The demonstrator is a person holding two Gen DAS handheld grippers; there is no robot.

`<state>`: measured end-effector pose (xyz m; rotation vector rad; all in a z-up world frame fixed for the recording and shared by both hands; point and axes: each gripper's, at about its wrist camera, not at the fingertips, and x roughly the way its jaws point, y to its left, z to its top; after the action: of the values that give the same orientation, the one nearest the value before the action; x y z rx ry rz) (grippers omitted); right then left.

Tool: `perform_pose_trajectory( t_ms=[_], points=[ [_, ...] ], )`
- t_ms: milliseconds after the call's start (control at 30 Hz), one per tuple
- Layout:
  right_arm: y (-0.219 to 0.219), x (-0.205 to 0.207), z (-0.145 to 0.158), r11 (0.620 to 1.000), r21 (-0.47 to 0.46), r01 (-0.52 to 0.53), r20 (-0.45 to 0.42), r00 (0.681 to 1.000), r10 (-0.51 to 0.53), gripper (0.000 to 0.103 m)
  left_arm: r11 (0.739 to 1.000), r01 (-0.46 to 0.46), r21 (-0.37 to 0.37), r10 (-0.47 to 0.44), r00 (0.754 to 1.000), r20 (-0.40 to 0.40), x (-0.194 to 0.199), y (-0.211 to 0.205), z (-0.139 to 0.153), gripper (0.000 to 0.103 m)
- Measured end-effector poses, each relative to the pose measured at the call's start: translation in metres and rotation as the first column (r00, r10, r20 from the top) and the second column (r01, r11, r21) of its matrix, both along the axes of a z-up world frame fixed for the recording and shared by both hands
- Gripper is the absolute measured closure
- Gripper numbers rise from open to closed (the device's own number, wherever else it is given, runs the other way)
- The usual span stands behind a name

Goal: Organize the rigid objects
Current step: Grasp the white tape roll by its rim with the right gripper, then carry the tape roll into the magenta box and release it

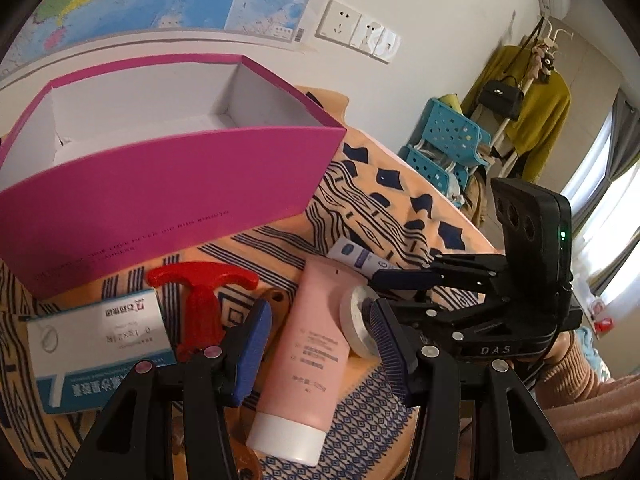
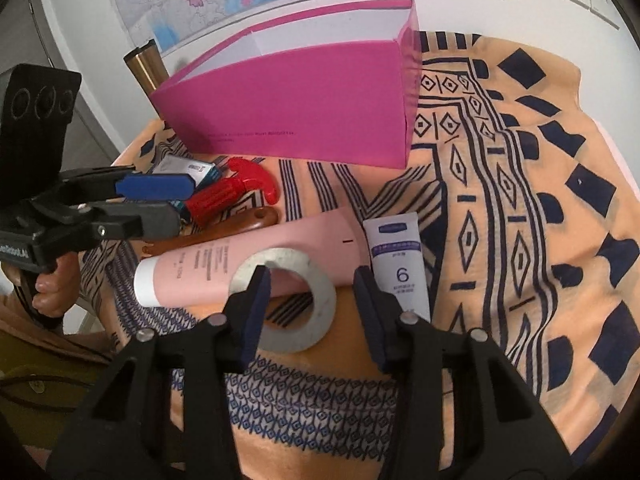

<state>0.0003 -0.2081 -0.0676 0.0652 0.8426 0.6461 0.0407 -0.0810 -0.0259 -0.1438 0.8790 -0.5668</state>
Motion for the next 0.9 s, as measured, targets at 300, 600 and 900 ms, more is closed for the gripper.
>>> perform_pose_trajectory(
  t_ms=[300,600,900],
  points=[
    [0.000,0.005,-0.009,1.000,0.014,-0.003,-0.031,1.000,0.004,0.080,1.000,0.023,0.004,-0.023,1.000,-0.021,-0.003,-0.006,-0.006,0.050],
    [0.001,0.000,0.004,1.000,0.013,0.001,0.009,1.000,-0.001,0.086,0.998,0.051,-0.020,-0.052,0.997,-0.049,-0.003,-0.014,-0.012,0.050],
    [0.004,0.005,0.031,0.999,0.030,0.021,0.067,0.997,-0.023,0.086,0.999,0.034,-0.042,-0.035,0.999,-0.014,0.000,-0.012,0.000,0.054]
  ],
)
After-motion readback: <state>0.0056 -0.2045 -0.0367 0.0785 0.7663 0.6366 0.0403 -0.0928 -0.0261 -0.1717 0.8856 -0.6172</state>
